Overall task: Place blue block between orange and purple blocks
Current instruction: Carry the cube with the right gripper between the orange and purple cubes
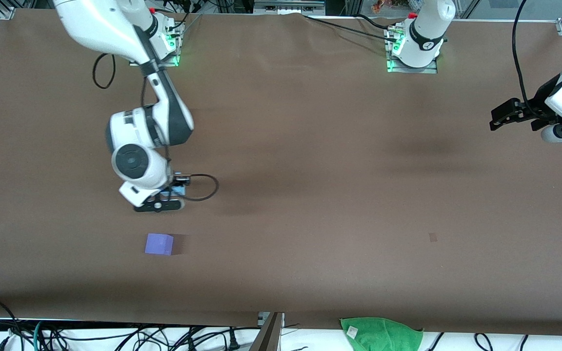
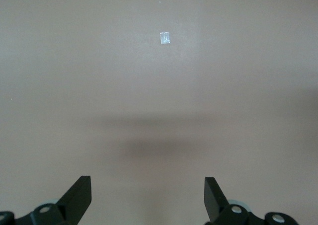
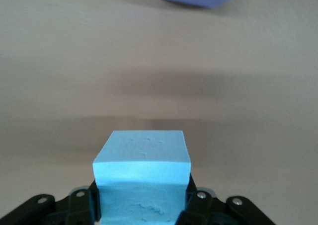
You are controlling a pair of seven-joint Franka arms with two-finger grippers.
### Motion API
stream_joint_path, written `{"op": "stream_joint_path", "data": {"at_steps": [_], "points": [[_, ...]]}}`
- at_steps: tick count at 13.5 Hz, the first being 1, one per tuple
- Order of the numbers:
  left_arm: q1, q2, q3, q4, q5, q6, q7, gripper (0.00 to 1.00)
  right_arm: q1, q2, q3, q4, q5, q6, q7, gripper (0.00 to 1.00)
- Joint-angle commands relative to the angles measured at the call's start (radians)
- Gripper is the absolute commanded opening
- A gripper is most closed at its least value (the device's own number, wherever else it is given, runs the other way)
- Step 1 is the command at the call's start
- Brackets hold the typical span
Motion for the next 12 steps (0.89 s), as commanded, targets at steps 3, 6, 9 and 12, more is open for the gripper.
{"op": "stream_joint_path", "data": {"at_steps": [3,6,9,12], "points": [[0.004,0.017,-0.005,0.031,0.020,-0.009,0.009,1.00,-0.024,-0.064,0.007,-0.168,0.060,0.130,-0.028,0.52],[0.004,0.017,-0.005,0.031,0.020,-0.009,0.009,1.00,-0.024,-0.072,0.007,-0.254,0.060,0.232,-0.048,0.52],[0.004,0.017,-0.005,0.031,0.020,-0.009,0.009,1.00,-0.024,-0.076,0.007,-0.315,0.062,0.304,-0.054,0.52],[0.004,0.017,-0.005,0.031,0.020,-0.009,0.009,1.00,-0.024,-0.076,0.007,-0.346,0.062,0.336,-0.054,0.52]]}}
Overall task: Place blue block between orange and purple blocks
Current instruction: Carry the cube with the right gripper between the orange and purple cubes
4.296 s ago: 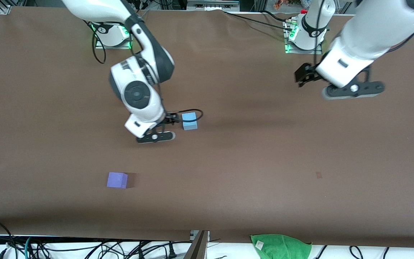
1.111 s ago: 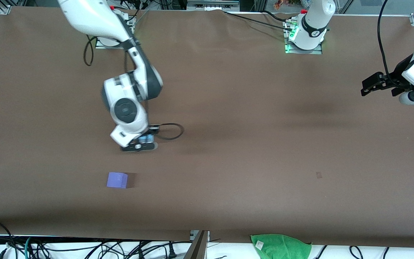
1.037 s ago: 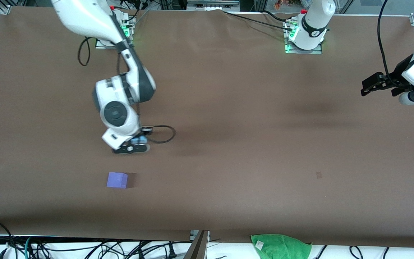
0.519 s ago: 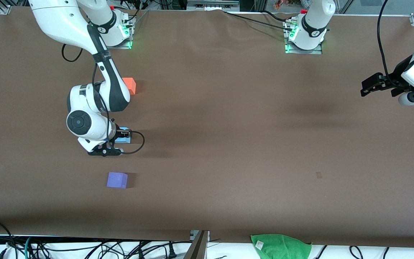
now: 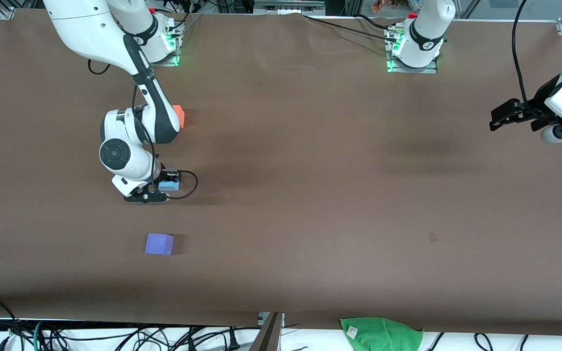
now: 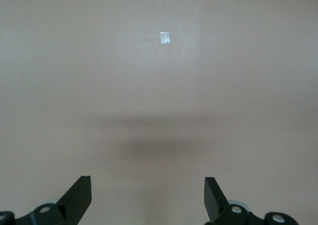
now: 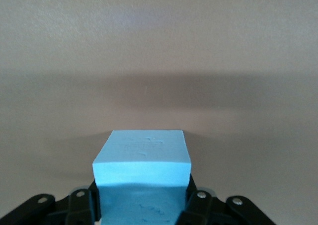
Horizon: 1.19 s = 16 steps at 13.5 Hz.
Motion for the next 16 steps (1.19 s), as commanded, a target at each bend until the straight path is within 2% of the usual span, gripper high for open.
{"op": "stream_joint_path", "data": {"at_steps": [1,2,3,5,6,13,16], "points": [[0.004,0.016,-0.005,0.031,0.020,-0.008,0.009,1.00,0.000,-0.032,0.002,-0.074,0.016,0.051,-0.021,0.57],[0.004,0.016,-0.006,0.031,0.020,-0.009,0.009,1.00,0.000,-0.033,0.002,-0.074,0.016,0.052,-0.021,0.94],[0.004,0.016,-0.005,0.031,0.020,-0.008,0.009,1.00,0.000,-0.035,0.002,-0.065,0.016,0.043,-0.021,1.00],[0.004,0.016,-0.005,0.031,0.020,-0.008,0.009,1.00,0.000,-0.062,0.001,-0.025,0.016,0.005,-0.028,1.00],[0.004,0.016,-0.005,0.031,0.020,-0.008,0.009,1.00,-0.001,-0.072,-0.001,0.024,0.011,-0.057,-0.033,1.00],[0.004,0.016,-0.005,0.031,0.020,-0.008,0.009,1.00,-0.004,-0.078,-0.113,0.456,0.002,-0.609,-0.163,1.00],[0.004,0.016,-0.005,0.031,0.020,-0.008,0.009,1.00,-0.004,-0.079,-0.145,0.634,-0.032,-0.826,-0.186,1.00]]}}
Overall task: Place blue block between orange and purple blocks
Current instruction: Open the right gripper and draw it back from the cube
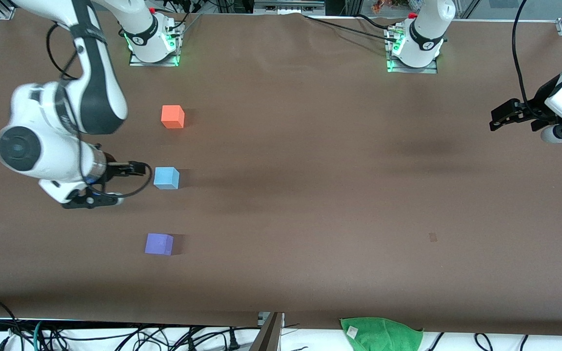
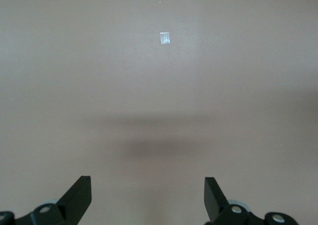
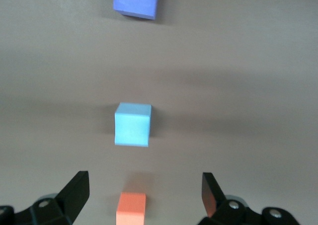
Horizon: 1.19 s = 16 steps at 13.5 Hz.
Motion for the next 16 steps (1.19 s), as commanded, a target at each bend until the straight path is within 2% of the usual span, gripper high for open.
{"op": "stream_joint_path", "data": {"at_steps": [1,2,4,5,7,8,13,16], "points": [[0.004,0.015,-0.005,0.030,0.020,-0.008,0.009,1.00,-0.003,0.007,-0.019,0.152,-0.025,-0.165,-0.054,1.00],[0.004,0.015,-0.005,0.030,0.020,-0.008,0.009,1.00,-0.006,-0.005,-0.030,0.171,-0.024,-0.205,-0.074,1.00],[0.004,0.015,-0.005,0.030,0.020,-0.008,0.009,1.00,-0.018,-0.070,-0.012,0.182,-0.028,-0.225,-0.062,1.00],[0.004,0.015,-0.005,0.030,0.020,-0.008,0.009,1.00,-0.055,-0.094,0.029,0.165,-0.036,-0.228,-0.062,1.00],[0.004,0.015,-0.005,0.030,0.020,-0.008,0.009,1.00,-0.211,-0.168,0.189,0.125,-0.076,-0.241,-0.062,1.00],[0.004,0.015,-0.005,0.030,0.020,-0.008,0.009,1.00,-0.257,-0.200,0.241,0.096,-0.081,-0.251,-0.062,1.00],[0.004,0.015,-0.005,0.030,0.020,-0.008,0.009,1.00,-0.353,-0.324,0.303,0.007,-0.110,-0.250,-0.068,1.00],[0.004,0.015,-0.005,0.030,0.020,-0.008,0.009,1.00,-0.403,-0.378,0.324,0.005,-0.126,-0.235,-0.068,1.00]]}}
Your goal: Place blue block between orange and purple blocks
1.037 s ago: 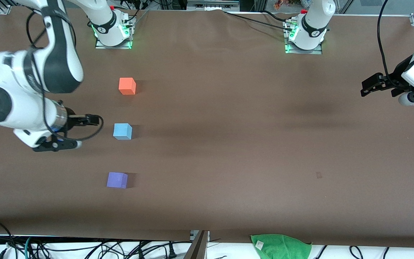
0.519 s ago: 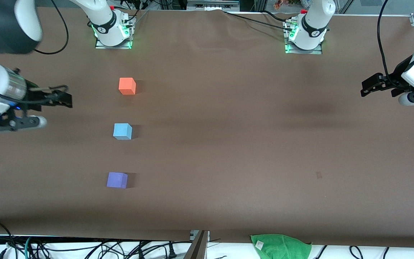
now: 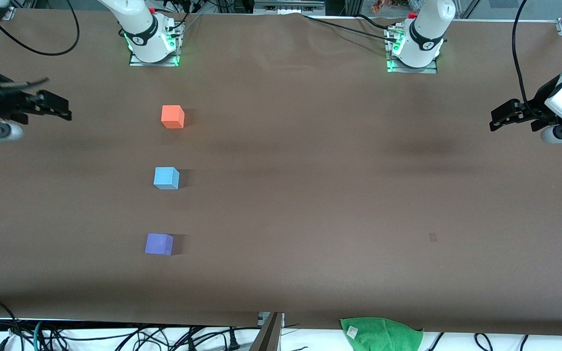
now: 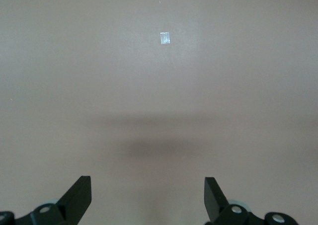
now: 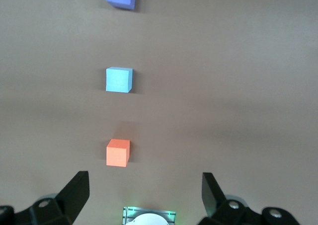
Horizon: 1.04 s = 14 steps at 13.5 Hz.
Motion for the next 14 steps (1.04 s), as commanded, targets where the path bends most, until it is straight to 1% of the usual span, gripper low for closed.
{"op": "stream_joint_path", "data": {"at_steps": [1,2,4,6,14], "points": [[0.004,0.014,-0.004,0.029,0.020,-0.008,0.009,1.00,-0.060,-0.071,0.053,-0.049,-0.046,0.022,-0.015,1.00],[0.004,0.014,-0.004,0.029,0.020,-0.008,0.009,1.00,-0.064,-0.073,0.075,-0.062,-0.051,0.014,-0.014,1.00],[0.004,0.014,-0.004,0.029,0.020,-0.008,0.009,1.00,-0.069,-0.077,0.096,-0.075,-0.049,0.001,-0.008,1.00],[0.004,0.014,-0.004,0.029,0.020,-0.008,0.009,1.00,-0.067,-0.068,0.090,-0.068,-0.052,-0.035,-0.001,1.00],[0.004,0.014,-0.004,0.029,0.020,-0.009,0.009,1.00,-0.067,-0.051,0.087,-0.056,-0.051,-0.026,-0.004,1.00]]}}
